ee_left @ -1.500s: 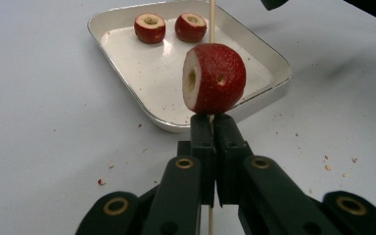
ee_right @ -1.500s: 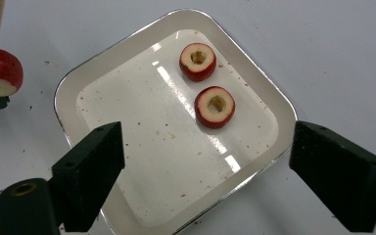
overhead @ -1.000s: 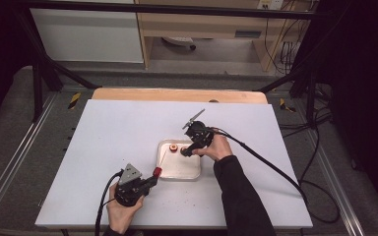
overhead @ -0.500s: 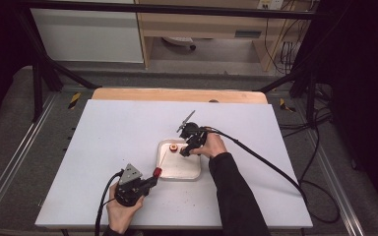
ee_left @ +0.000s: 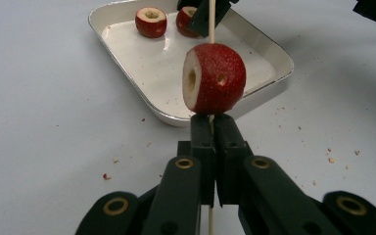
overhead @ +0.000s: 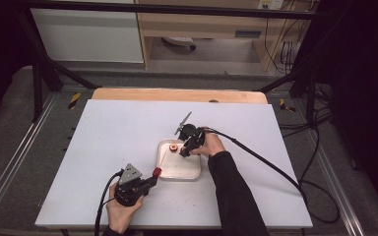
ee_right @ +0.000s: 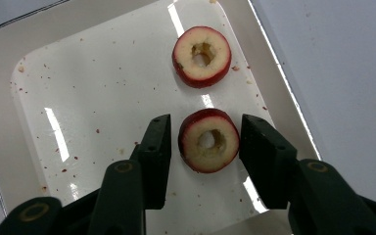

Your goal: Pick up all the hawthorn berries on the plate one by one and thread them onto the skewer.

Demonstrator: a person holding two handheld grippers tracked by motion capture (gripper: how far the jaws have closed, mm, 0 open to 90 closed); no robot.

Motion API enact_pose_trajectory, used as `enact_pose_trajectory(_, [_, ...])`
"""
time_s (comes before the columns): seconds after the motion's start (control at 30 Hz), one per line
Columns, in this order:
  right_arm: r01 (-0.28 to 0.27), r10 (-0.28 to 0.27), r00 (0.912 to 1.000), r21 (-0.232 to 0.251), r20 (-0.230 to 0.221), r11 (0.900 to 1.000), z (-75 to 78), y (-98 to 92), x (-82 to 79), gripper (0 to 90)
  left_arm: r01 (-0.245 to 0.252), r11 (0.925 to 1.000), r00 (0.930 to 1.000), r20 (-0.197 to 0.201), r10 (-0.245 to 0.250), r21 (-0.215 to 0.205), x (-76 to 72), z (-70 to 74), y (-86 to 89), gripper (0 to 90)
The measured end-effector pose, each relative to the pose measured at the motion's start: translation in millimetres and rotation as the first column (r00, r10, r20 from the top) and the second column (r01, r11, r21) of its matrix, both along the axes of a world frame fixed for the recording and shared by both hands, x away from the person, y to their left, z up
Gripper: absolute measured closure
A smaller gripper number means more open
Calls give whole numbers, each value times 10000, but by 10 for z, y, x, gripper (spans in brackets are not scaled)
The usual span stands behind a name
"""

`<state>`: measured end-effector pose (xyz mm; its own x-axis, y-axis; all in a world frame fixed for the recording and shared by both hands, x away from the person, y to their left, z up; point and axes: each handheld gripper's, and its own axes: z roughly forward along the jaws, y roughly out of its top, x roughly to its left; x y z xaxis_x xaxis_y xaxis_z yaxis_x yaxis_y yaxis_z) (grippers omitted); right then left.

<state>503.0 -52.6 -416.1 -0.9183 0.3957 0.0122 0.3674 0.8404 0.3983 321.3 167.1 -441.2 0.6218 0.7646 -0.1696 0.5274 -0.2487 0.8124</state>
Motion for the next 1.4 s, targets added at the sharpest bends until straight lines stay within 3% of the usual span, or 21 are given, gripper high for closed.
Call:
enact_pose_trajectory(0.27, [92, -93, 9999, -88, -77, 9999, -1, 2, -1, 606, -19, 10000, 10000, 3, 19, 9, -1, -3, 8, 880])
enact_pose_trajectory(0.47, [1148, -1123, 9928, 650, -407, 9913, 140, -18, -57, 608, -91, 10000, 9999, 79, 92, -40, -10, 4, 11, 880])
enact_pose_trajectory(0.57, [1803, -1737, 9831, 1392, -586, 9737, 253, -51, -114, 608, -79, 9999, 9999, 70, 80, -127, -15, 5, -1, 880])
enact_pose_trajectory(0.73, [2785, -2610, 9599, 2445, -1018, 9288, 421, -158, -222, 609, -118, 9997, 9999, 100, 120, -203, -33, 12, -19, 880])
enact_pose_trajectory(0.87, [3411, -3136, 9399, 3325, -1351, 8793, 490, -275, -312, 610, -171, 9989, 9998, 108, 176, -426, -54, 14, -49, 880])
enact_pose_trajectory(0.9, [3616, -3316, 9323, 3616, -1443, 8593, 500, -315, -342, 610, -221, 9992, 9996, 146, 226, -322, -58, 15, -48, 880])
enact_pose_trajectory(0.97, [3793, -3460, 9252, 4014, -1556, 8337, 508, -370, -384, 610, -236, 9991, 9996, 149, 241, -366, -66, 13, -61, 880])
enact_pose_trajectory(1.1, [4267, -3828, 9035, 4896, -1930, 7604, 530, -498, -489, 610, -252, 9982, 9996, 74, 257, -536, -82, 12, -94, 880])
enact_pose_trajectory(1.23, [4689, -4156, 8795, 5715, -2318, 6734, 548, -612, -595, 610, -230, 9977, 9997, 55, 233, -635, -101, 12, -147, 880])
enact_pose_trajectory(1.37, [4904, -4410, 8618, 6337, -2505, 5983, 531, -683, -679, 610, -224, 9972, 9997, -6, 224, -719, -118, 6, -212, 880])
enact_pose_trajectory(1.4, [4930, -4442, 8591, 6446, -2544, 5843, 527, -695, -693, 611, -248, 9969, 9997, -47, 245, -740, -123, 5, -231, 880])
